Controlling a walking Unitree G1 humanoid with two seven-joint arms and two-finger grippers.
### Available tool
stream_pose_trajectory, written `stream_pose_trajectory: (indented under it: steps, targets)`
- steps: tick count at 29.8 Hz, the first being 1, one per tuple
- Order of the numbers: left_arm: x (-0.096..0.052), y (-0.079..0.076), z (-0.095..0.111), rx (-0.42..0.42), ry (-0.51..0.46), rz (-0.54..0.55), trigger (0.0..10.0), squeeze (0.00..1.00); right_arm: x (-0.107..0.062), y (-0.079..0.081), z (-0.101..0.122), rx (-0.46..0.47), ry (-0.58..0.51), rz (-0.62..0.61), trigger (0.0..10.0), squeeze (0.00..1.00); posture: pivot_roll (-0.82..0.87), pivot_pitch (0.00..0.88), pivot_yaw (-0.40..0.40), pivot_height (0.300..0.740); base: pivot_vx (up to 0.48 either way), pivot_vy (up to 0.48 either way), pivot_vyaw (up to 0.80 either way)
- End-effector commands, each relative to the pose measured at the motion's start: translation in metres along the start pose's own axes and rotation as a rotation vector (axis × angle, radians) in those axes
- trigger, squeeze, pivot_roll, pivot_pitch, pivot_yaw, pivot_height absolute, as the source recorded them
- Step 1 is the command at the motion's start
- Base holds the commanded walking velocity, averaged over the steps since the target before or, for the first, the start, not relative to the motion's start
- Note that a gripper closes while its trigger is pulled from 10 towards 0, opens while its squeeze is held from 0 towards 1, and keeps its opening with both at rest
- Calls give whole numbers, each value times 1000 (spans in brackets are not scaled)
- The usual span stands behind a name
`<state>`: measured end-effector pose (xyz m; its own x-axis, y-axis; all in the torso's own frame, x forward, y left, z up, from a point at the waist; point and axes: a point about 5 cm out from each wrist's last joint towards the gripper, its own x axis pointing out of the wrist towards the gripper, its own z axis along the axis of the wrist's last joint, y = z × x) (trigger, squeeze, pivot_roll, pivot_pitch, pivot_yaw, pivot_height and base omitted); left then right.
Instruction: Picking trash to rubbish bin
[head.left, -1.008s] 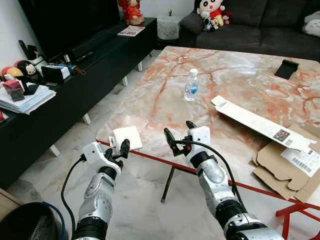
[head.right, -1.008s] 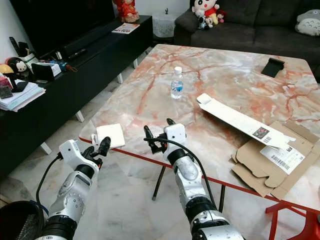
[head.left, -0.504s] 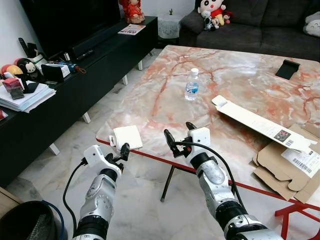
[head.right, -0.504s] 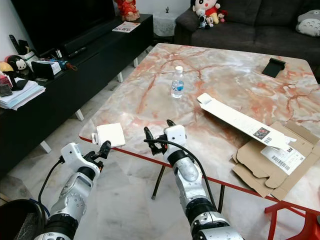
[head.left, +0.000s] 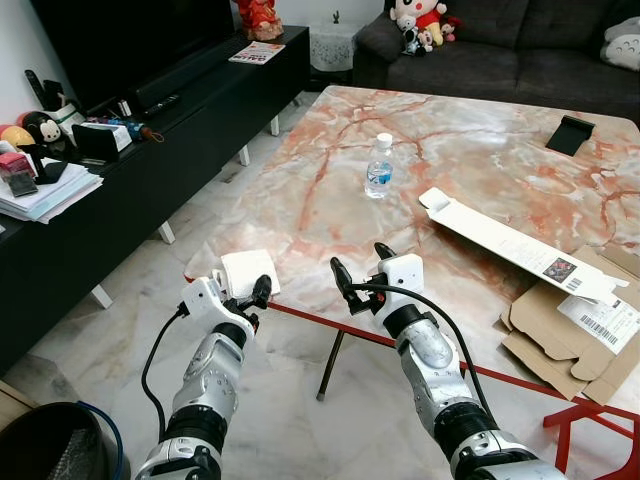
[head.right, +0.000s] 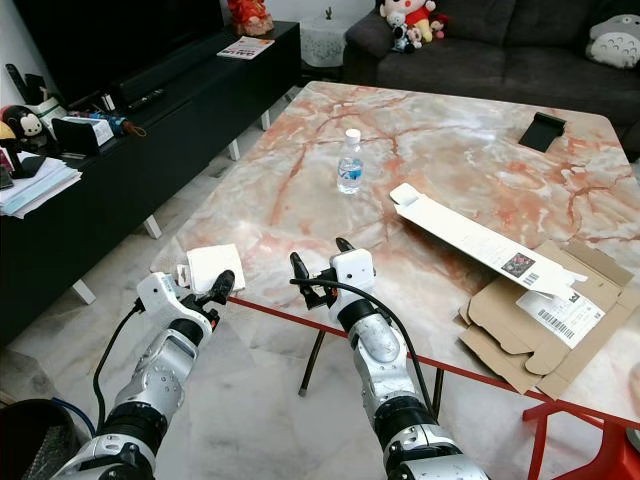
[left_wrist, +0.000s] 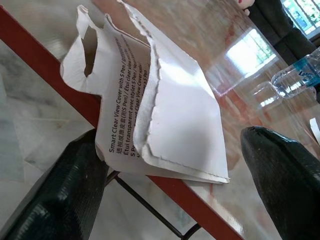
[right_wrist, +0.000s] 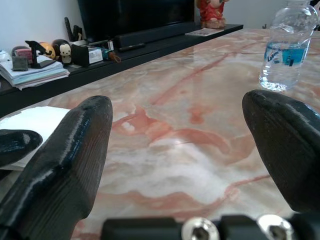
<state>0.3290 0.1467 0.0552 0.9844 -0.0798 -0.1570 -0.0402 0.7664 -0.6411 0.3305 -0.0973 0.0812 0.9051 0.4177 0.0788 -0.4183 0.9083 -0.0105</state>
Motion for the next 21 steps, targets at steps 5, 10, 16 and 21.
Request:
stream_pose_trajectory:
  steps: [5, 10, 16, 21]
  targets:
    - [2, 3, 5, -5, -21, 12, 0, 0, 1, 3, 1, 2, 0, 10, 10000, 0, 39, 31, 17, 740, 0, 0, 0]
    - [3, 3, 7, -4, -30, 12, 0, 0, 2, 2, 2, 3, -1, 8, 10000, 0, 38, 24, 23, 740, 0, 0, 0]
    - [3, -3, 10, 19, -53, -23, 0, 0, 3, 3, 1, 7, 4, 5, 10000, 0, 51, 12, 31, 740, 0, 0, 0]
    - [-3, -2, 7, 31, -65, -36, 0, 0, 6, 8, 2, 16, 0, 7, 10000, 0, 58, 3, 43, 740, 0, 0, 0]
